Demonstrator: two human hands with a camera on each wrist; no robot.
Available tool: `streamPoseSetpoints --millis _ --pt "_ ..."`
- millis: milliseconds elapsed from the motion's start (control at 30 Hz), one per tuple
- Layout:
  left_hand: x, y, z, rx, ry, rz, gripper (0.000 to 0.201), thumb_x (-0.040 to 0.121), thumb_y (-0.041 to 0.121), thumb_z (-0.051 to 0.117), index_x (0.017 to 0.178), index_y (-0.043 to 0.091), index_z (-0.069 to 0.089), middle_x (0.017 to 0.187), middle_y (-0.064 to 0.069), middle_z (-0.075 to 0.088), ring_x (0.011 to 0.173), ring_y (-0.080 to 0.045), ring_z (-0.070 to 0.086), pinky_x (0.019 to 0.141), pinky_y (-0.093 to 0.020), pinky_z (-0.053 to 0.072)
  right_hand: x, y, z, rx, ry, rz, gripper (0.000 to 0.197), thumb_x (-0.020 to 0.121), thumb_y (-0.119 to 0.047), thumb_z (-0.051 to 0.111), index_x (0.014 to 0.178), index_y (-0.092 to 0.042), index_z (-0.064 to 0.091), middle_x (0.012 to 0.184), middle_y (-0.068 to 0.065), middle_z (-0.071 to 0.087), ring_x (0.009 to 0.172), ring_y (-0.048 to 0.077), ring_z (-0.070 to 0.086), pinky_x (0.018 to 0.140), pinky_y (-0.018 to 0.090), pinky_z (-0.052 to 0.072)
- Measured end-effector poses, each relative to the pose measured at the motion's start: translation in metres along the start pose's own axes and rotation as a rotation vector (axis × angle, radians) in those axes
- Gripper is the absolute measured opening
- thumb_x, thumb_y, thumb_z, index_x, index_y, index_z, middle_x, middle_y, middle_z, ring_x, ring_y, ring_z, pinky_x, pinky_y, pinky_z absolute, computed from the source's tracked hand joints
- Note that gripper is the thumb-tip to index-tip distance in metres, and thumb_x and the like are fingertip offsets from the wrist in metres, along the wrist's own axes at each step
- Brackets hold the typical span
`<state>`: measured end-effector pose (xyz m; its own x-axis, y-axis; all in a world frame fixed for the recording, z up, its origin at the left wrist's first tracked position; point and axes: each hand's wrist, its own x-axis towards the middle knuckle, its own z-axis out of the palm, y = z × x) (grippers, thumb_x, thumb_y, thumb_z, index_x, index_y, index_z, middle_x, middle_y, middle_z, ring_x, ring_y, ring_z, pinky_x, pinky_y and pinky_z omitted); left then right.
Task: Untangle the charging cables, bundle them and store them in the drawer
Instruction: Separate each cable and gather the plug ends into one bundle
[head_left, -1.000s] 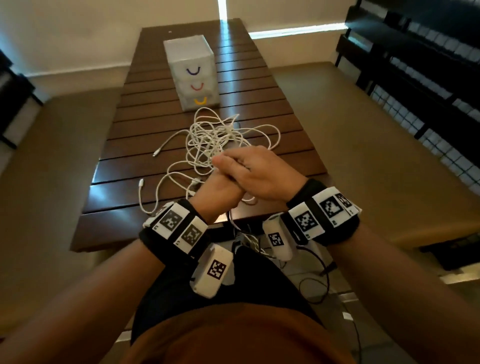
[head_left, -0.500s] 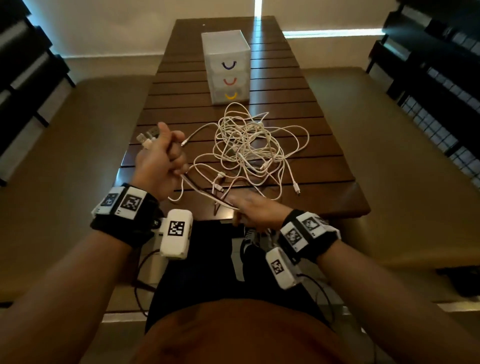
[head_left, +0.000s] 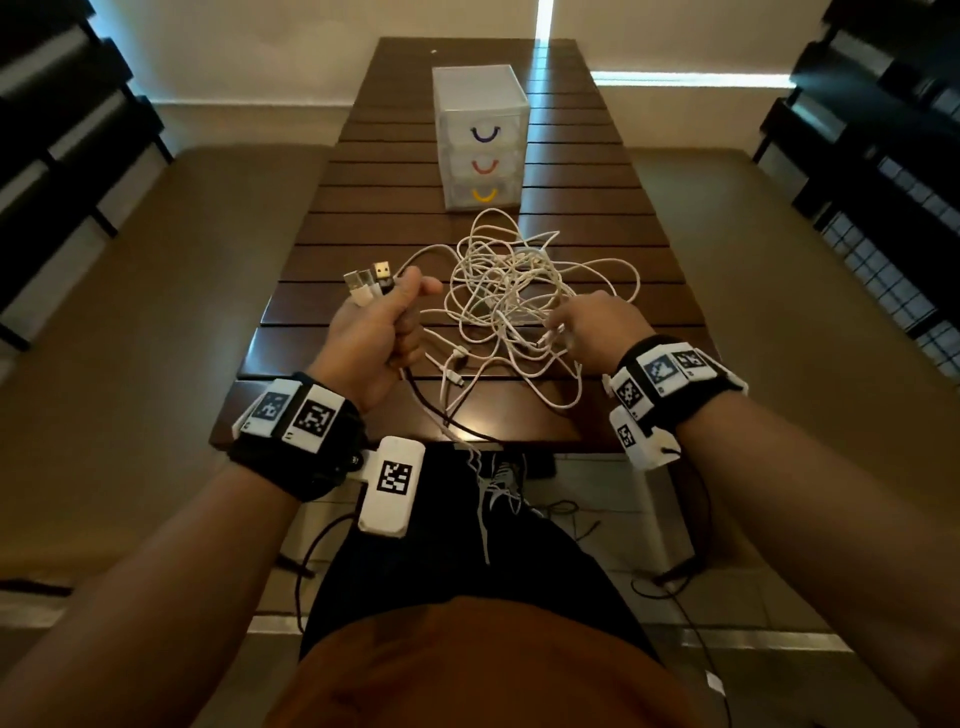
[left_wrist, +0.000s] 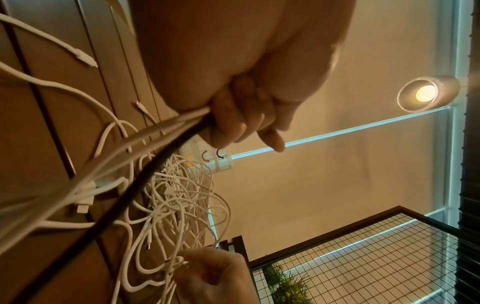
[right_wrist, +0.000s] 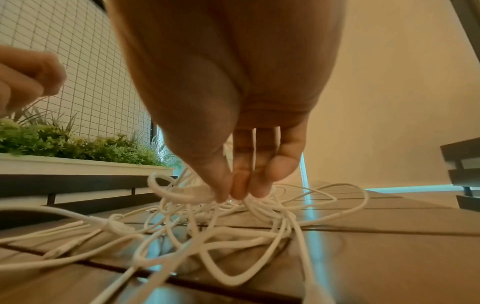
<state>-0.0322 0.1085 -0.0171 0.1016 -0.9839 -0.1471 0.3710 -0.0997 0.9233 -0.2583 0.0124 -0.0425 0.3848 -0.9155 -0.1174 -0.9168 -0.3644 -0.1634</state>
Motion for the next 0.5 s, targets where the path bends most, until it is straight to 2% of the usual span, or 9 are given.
streamPoseSetpoints --millis 67,133,200,267,333,367,433,500 --pt "-0.002 0.003 -0.002 0.051 -0.001 0.024 0.013 0.093 0.021 0.056 0.089 0.014 0.066 0.046 0.012 0.03 0.037 -0.002 0.022 0.036 -0.017 0.019 0.001 0.0 -0.002 -0.044 0.006 -0.02 0.016 0.089 -0.029 0.06 0.101 -0.033 0.07 0.111 0.004 0.067 0.1 0.027 0.063 0.083 0.038 0.053" --pt "-0.005 0.003 -0.002 0.085 0.006 0.021 0.011 0.088 0.015 0.061 0.095 0.01 0.068 0.044 0.013 0.033 0.035 -0.001 0.023 0.036 -0.016 0.02 0.001 -0.001 -0.006 0.005 0.026 -0.05 0.011 0.088 -0.027 0.062 0.095 -0.028 0.07 0.104 0.003 0.068 0.096 0.027 0.064 0.081 0.037 0.053" --pt "-0.004 0.002 0.0 0.094 0.006 0.018 0.012 0.087 0.009 0.061 0.096 0.008 0.068 0.042 0.013 0.033 0.034 -0.001 0.023 0.036 -0.016 0.02 0.001 -0.001 -0.011 0.2 0.086 -0.088 0.01 0.087 -0.019 0.062 0.092 -0.022 0.07 0.097 0.004 0.067 0.09 0.025 0.063 0.078 0.034 0.051" --pt "-0.002 -0.001 0.003 0.084 0.021 0.012 0.013 0.087 0.004 0.06 0.094 0.009 0.069 0.045 0.012 0.035 0.035 -0.001 0.023 0.037 -0.015 0.02 0.001 -0.008 -0.015 0.406 0.21 -0.126 0.016 0.086 -0.011 0.062 0.094 -0.019 0.072 0.09 0.001 0.059 0.082 0.02 0.057 0.071 0.03 0.046" --pt "0.002 -0.006 0.005 0.096 0.044 0.02 0.016 0.086 0.001 0.062 0.093 0.012 0.071 0.053 0.009 0.041 0.039 -0.002 0.027 0.039 -0.015 0.021 -0.002 -0.018 -0.02 0.603 0.36 -0.179 0.011 0.085 -0.014 0.07 0.094 -0.019 0.074 0.084 -0.006 0.047 0.074 0.013 0.051 0.065 0.029 0.045" --pt "0.003 -0.007 0.007 0.105 0.048 0.028 0.017 0.084 0.001 0.064 0.092 0.014 0.072 0.058 0.007 0.044 0.043 -0.002 0.03 0.04 -0.015 0.023 -0.004 -0.024 -0.024 0.657 0.412 -0.217 0.01 0.084 -0.017 0.072 0.093 -0.018 0.074 0.083 -0.008 0.045 0.073 0.009 0.049 0.067 0.027 0.046" --pt "0.005 -0.012 0.01 0.069 0.015 0.057 0.023 0.077 0.002 0.07 0.097 0.014 0.071 0.068 0.003 0.049 0.049 -0.003 0.039 0.043 -0.013 0.03 -0.009 -0.035 -0.033 0.692 0.433 -0.3 0.01 0.086 -0.02 0.07 0.093 -0.015 0.075 0.087 -0.005 0.056 0.079 0.009 0.054 0.077 0.027 0.048" --pt "0.006 -0.015 0.013 -0.009 -0.056 0.082 0.033 0.073 0.004 0.073 0.105 0.013 0.067 0.071 0.003 0.047 0.05 -0.001 0.042 0.043 -0.013 0.033 -0.016 -0.048 -0.04 0.731 0.334 -0.387 0.014 0.091 -0.021 0.064 0.092 -0.011 0.074 0.088 0.003 0.068 0.082 0.015 0.061 0.079 0.034 0.05"
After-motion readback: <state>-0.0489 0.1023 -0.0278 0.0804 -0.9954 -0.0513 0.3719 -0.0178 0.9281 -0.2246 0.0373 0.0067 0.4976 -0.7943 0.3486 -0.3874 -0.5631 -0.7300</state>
